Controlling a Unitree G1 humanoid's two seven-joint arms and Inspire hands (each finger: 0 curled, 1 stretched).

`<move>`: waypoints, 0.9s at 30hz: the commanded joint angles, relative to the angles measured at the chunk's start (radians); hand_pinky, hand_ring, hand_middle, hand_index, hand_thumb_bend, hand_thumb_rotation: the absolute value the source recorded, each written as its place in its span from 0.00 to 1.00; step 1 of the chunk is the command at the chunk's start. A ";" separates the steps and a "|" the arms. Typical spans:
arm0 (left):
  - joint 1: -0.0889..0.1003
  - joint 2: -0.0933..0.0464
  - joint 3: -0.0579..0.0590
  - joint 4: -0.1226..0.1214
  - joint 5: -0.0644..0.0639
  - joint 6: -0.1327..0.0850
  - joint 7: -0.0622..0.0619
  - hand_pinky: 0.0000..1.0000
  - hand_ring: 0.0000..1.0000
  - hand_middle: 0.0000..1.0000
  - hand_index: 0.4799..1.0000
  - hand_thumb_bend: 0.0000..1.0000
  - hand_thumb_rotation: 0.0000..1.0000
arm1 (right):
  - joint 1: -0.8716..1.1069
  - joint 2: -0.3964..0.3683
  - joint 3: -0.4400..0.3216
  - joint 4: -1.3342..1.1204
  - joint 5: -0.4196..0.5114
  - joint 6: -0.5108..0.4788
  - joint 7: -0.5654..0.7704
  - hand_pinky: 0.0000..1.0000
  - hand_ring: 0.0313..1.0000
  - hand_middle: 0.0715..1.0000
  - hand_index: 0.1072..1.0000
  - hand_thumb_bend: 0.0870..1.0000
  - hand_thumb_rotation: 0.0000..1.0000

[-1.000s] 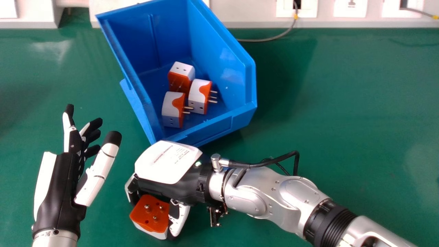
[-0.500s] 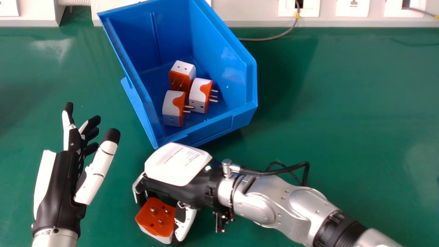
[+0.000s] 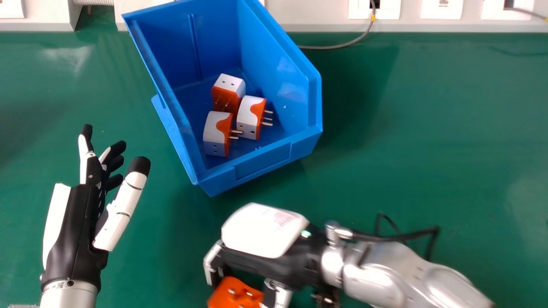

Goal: Pick all objects and put in blue box

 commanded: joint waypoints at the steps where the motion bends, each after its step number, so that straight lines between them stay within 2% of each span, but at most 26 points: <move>1: -0.012 0.003 0.005 -0.007 -0.006 -0.010 -0.002 0.89 0.92 0.93 0.87 0.62 0.85 | 0.026 -0.037 -0.068 -0.087 0.055 -0.018 0.008 0.06 0.09 0.14 0.41 0.44 0.15; 8: -0.025 0.005 0.008 0.004 -0.015 -0.007 -0.008 0.89 0.92 0.93 0.87 0.62 0.85 | 0.146 -0.130 -0.227 -0.282 0.116 -0.003 0.032 0.05 0.07 0.12 0.41 0.44 0.15; 11: -0.036 0.010 0.010 0.023 -0.021 -0.013 -0.009 0.90 0.92 0.93 0.87 0.62 0.85 | 0.162 -0.140 -0.274 -0.324 0.120 0.004 0.034 0.04 0.05 0.10 0.41 0.44 0.15; 15: -0.045 0.012 0.010 0.035 -0.025 -0.017 -0.011 0.90 0.92 0.93 0.86 0.61 0.85 | 0.165 -0.122 -0.335 -0.366 0.141 0.004 0.020 0.04 0.06 0.10 0.41 0.44 0.15; 18: -0.049 0.013 0.008 0.038 -0.019 -0.019 -0.008 0.90 0.92 0.93 0.86 0.61 0.85 | 0.152 -0.097 -0.370 -0.387 0.127 -0.003 -0.014 0.04 0.06 0.09 0.41 0.44 0.15; 22: -0.054 0.014 0.008 0.047 -0.018 -0.025 -0.008 0.90 0.92 0.93 0.86 0.60 0.85 | 0.121 -0.072 -0.389 -0.389 0.120 -0.009 -0.032 0.04 0.06 0.09 0.41 0.44 0.15; 25: -0.057 0.013 0.007 0.048 -0.022 -0.025 -0.009 0.90 0.92 0.93 0.86 0.60 0.85 | 0.072 -0.044 -0.396 -0.383 0.125 0.000 -0.034 0.04 0.06 0.09 0.41 0.44 0.15; 27: -0.060 0.013 0.006 0.053 -0.018 -0.028 -0.007 0.90 0.92 0.93 0.86 0.60 0.85 | 0.038 -0.023 -0.397 -0.368 0.122 0.005 -0.035 0.04 0.06 0.10 0.41 0.44 0.15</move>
